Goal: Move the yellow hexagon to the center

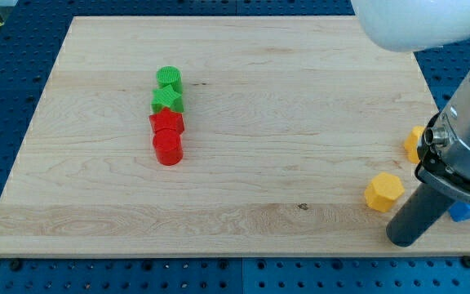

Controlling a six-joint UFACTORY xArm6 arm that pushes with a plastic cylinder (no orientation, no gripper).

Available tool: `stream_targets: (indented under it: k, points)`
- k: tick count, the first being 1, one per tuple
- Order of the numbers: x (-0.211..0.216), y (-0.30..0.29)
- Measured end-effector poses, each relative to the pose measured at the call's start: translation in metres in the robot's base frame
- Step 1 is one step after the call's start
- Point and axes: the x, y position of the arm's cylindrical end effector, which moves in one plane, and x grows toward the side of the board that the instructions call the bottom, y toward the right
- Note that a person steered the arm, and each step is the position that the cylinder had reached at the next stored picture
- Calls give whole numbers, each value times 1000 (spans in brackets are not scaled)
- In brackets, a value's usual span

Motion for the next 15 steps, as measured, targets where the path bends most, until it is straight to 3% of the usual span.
stream_targets:
  k: [7,9,15]
  points:
    - [-160,-21]
    - [-162,-87]
    - [-201,-150]
